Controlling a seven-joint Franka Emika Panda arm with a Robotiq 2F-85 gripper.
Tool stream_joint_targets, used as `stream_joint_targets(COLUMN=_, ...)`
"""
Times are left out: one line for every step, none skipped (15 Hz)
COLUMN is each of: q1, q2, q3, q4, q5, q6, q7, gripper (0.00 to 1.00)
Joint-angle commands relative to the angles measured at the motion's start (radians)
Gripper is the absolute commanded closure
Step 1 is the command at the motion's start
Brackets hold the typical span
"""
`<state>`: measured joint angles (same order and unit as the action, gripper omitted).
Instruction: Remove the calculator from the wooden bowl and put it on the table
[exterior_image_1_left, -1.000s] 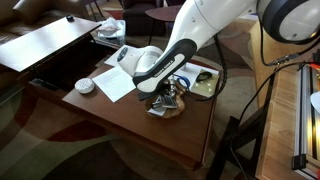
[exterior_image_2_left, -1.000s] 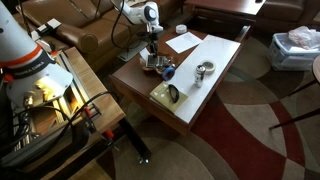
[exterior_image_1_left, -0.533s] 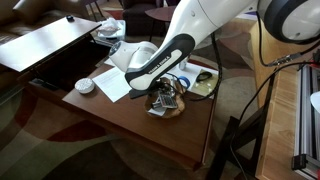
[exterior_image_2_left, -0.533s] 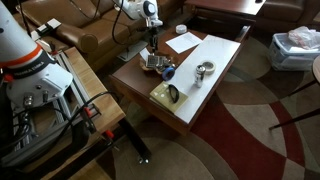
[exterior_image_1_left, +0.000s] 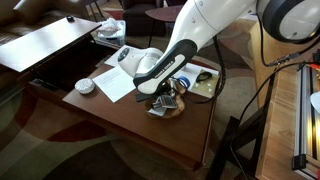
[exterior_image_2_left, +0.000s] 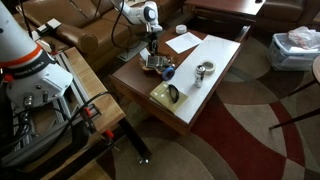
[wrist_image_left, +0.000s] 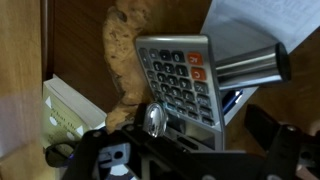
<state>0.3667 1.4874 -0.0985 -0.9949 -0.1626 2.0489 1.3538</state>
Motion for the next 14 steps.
stream_joint_targets(q1=0.0, q2=0.0, q3=-0.003, q4=-0.035, q5=0.005, q6=0.018, q7=0.032, gripper=0.0)
stream_joint_targets(q1=0.003, q2=0.0, q3=-0.008, q4=-0.036, q5=0.0, q6=-0.007, q7=0.031, gripper=0.16)
stream_joint_targets(q1=0.006, q2=0.0, q3=-0.011, q4=-0.038, q5=-0.004, q6=-0.029, q7=0.026, gripper=0.25)
stream_joint_targets(q1=0.005, q2=0.0, q3=-0.011, q4=-0.042, q5=-0.005, q6=-0.042, q7=0.021, gripper=0.29)
stream_joint_targets(q1=0.005, q2=0.0, q3=-0.013, q4=-0.045, q5=-0.007, q6=-0.051, q7=0.021, gripper=0.36)
stream_joint_targets(q1=0.009, q2=0.0, q3=-0.017, q4=-0.048, q5=-0.011, q6=-0.061, q7=0.025, gripper=0.46)
stream_joint_targets(q1=0.008, q2=0.0, q3=-0.017, q4=-0.05, q5=-0.012, q6=-0.067, q7=0.023, gripper=0.52)
stream_joint_targets(q1=0.009, q2=0.0, q3=-0.017, q4=-0.052, q5=-0.015, q6=-0.07, q7=0.021, gripper=0.59)
stream_joint_targets(q1=0.009, q2=0.0, q3=-0.018, q4=-0.052, q5=-0.018, q6=-0.07, q7=0.019, gripper=0.68)
stream_joint_targets(q1=0.01, q2=0.0, q3=-0.018, q4=-0.051, q5=-0.019, q6=-0.07, q7=0.014, gripper=0.75)
stream_joint_targets(q1=0.012, q2=0.0, q3=-0.019, q4=-0.045, q5=-0.022, q6=-0.073, q7=0.011, gripper=0.82)
stream_joint_targets(q1=0.019, q2=-0.001, q3=-0.022, q4=-0.032, q5=-0.028, q6=-0.088, q7=0.006, gripper=0.89)
stream_joint_targets(q1=0.026, q2=-0.003, q3=-0.025, q4=-0.02, q5=-0.035, q6=-0.111, q7=0.0, gripper=0.93)
stream_joint_targets(q1=0.04, q2=0.008, q3=-0.033, q4=0.02, q5=-0.045, q6=-0.152, q7=-0.004, gripper=0.94)
